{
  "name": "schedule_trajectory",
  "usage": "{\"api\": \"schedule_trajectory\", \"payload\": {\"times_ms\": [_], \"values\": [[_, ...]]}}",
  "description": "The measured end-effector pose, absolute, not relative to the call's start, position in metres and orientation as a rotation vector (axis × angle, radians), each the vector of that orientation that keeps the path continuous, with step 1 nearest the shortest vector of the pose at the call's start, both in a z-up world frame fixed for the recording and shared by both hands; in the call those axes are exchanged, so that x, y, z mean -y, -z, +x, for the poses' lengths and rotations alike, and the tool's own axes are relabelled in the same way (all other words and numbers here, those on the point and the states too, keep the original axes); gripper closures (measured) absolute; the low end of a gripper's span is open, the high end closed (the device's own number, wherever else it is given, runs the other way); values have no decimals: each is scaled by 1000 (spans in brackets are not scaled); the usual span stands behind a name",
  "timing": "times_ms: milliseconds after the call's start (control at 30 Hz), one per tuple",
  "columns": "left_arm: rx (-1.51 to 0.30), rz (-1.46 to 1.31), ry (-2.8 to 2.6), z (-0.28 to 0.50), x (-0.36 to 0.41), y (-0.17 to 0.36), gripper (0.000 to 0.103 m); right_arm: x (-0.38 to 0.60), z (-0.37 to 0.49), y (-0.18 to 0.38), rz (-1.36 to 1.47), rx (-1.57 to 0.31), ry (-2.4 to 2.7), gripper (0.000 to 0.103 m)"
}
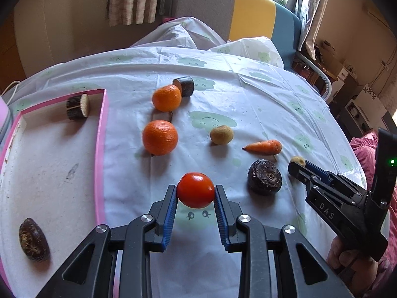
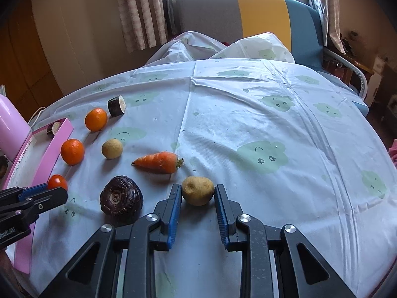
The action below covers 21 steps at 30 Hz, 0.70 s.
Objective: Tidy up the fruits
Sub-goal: 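Carry the tomato and potato into the pink tray and release both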
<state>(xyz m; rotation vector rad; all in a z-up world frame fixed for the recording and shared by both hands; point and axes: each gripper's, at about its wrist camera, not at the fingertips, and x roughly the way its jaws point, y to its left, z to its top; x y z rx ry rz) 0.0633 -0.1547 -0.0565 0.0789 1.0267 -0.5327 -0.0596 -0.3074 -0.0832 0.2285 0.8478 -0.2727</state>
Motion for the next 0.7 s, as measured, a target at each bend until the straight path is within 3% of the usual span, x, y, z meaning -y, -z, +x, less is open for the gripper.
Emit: {"api": "schedule_trajectory", "payload": {"times_ms": [700], "values": [[-948,-16,427,47,82,33,73,267,-77,62,151,-847,223,76]]}}
